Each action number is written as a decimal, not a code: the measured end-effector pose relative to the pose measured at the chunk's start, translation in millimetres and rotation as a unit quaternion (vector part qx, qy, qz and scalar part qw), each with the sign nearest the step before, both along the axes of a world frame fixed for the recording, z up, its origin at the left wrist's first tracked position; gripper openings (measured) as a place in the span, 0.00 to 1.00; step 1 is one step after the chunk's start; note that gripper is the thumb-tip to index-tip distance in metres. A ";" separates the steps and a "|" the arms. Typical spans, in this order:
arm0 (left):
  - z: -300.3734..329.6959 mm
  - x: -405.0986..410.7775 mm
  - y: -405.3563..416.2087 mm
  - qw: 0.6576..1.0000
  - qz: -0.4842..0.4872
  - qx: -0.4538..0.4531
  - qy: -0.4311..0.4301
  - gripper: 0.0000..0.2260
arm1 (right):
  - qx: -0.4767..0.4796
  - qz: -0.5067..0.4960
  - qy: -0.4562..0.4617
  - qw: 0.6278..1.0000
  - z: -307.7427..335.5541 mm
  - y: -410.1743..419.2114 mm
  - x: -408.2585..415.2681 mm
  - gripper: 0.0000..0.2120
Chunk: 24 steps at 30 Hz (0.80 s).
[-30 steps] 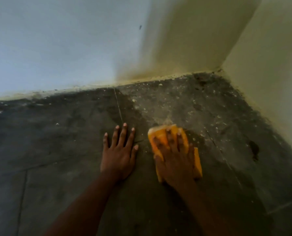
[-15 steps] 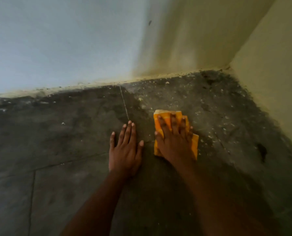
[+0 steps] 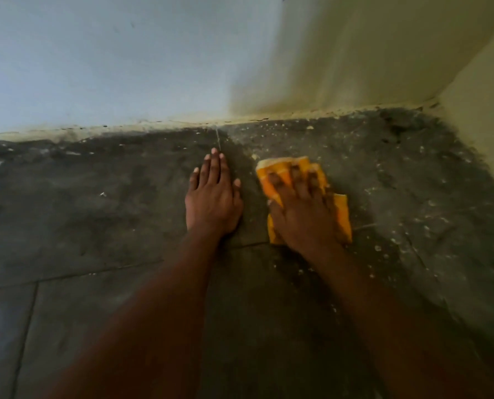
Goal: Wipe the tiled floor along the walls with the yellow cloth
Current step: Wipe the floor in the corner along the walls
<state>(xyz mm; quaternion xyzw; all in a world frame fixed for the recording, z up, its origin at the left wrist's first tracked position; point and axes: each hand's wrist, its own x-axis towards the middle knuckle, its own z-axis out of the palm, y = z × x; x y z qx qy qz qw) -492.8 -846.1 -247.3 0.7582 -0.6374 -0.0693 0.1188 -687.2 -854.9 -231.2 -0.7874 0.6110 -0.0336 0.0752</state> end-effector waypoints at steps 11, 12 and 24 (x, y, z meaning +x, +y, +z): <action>2.5 -3.5 1.5 1.000 0.003 -0.008 0.003 0.31 | 0.042 -0.147 -0.026 0.988 10.5 -104.2 16.4 0.33; 2.9 -2.2 0.9 1.000 0.003 0.000 0.003 0.31 | 0.032 -0.070 -0.011 0.997 8.7 -104.4 25.5 0.32; 0.3 -4.4 1.1 1.000 0.008 -0.017 -0.019 0.30 | 0.048 -0.170 -0.048 0.983 15.2 -132.2 28.0 0.32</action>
